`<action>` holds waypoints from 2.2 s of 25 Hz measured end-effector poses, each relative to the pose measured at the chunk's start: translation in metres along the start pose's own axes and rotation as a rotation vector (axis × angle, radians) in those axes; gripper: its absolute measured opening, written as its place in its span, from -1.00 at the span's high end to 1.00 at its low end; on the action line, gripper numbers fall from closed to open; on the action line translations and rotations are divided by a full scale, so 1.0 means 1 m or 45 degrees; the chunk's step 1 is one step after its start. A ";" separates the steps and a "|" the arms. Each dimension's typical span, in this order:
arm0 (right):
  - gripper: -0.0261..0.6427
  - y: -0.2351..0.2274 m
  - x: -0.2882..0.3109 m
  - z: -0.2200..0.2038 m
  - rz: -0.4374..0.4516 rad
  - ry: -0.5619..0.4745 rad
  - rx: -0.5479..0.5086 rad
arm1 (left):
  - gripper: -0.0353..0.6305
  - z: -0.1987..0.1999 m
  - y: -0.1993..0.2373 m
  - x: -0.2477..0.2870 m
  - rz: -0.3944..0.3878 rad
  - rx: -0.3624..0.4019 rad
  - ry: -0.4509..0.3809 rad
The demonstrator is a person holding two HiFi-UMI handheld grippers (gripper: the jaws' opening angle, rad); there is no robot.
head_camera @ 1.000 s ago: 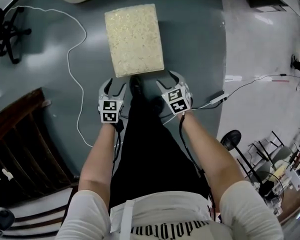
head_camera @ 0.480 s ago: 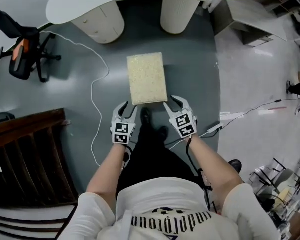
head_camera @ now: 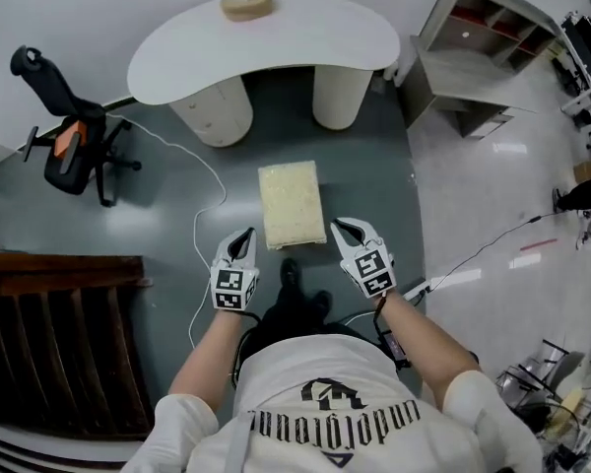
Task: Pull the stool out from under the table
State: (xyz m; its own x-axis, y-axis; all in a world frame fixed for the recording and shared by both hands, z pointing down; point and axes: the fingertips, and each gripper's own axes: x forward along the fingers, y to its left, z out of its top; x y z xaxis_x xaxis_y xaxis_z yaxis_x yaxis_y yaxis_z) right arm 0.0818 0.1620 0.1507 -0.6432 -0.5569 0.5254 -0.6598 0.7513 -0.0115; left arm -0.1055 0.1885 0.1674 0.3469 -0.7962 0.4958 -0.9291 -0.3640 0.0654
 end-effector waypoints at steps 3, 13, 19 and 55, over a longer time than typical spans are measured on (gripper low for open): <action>0.92 -0.001 -0.025 0.029 -0.010 -0.069 0.023 | 0.88 0.037 -0.008 -0.023 -0.004 0.012 -0.069; 0.92 0.028 -0.118 0.100 0.061 -0.251 -0.024 | 0.88 0.101 -0.065 -0.113 -0.055 -0.007 -0.170; 0.92 0.047 -0.147 0.109 0.091 -0.276 -0.061 | 0.88 0.112 -0.079 -0.150 -0.073 -0.040 -0.202; 0.92 0.327 -0.211 0.112 -0.082 -0.355 -0.045 | 0.88 0.052 -0.044 -0.406 -0.347 0.083 -0.384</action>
State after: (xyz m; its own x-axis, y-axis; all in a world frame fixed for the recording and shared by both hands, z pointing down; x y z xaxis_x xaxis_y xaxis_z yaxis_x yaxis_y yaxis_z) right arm -0.0417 0.4854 -0.0593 -0.6856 -0.6760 0.2702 -0.6919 0.7204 0.0466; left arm -0.1992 0.5029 -0.0816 0.6101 -0.7689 0.1914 -0.7914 -0.6032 0.0993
